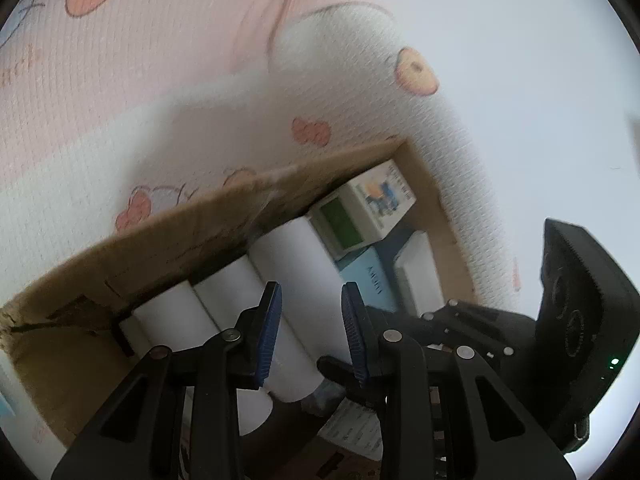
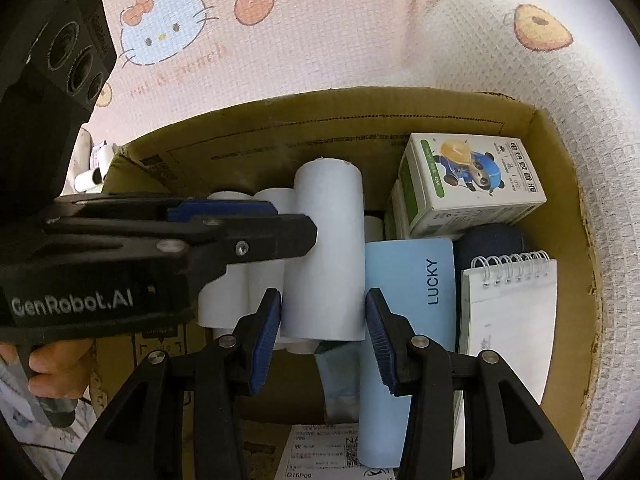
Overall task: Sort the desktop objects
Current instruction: 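Lower the roll upright beside the other rolls and open the right gripper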
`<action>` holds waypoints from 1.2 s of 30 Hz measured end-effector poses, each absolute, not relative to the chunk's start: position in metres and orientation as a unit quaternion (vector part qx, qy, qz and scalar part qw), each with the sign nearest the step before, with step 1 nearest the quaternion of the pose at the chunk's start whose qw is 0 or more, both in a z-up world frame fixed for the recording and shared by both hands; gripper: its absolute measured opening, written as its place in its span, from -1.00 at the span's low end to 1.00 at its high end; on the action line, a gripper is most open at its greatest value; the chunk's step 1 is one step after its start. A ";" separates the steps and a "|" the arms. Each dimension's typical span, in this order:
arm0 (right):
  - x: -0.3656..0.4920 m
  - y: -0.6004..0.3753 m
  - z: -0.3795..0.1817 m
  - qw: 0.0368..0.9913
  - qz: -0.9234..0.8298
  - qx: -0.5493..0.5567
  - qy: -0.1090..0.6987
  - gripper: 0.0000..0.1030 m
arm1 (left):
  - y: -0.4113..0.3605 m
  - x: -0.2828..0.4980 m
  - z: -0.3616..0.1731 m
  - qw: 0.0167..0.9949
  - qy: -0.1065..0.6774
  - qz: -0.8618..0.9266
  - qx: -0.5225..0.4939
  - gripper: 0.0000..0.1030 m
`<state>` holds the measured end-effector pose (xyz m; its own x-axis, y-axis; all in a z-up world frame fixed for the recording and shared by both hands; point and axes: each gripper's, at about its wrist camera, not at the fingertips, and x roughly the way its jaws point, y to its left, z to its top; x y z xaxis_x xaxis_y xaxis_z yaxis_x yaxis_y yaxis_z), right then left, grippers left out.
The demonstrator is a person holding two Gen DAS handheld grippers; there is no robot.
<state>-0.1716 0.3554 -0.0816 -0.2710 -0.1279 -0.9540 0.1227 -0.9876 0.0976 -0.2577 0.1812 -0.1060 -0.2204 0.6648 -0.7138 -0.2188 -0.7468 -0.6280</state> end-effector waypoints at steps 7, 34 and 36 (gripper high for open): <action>-0.164 0.365 -0.067 0.071 -0.808 0.584 -0.030 -0.21 | 0.207 -0.253 -0.083 0.298 -0.116 0.791 -0.522 -0.78; -0.174 0.363 -0.083 0.055 -0.791 0.608 -0.050 -0.53 | 0.206 -0.267 -0.103 0.271 -0.110 0.767 -0.571 -0.84; -0.170 0.364 -0.078 0.059 -0.794 0.603 -0.055 -0.53 | 0.201 -0.266 -0.099 0.269 -0.116 0.772 -0.564 -0.84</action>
<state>-0.1703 0.3643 -0.0783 -0.2662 -0.1596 -0.9506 0.0280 -0.9871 0.1578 -0.2662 0.2010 -0.0988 -0.2182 0.5460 -0.8089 -0.2850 -0.8283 -0.4823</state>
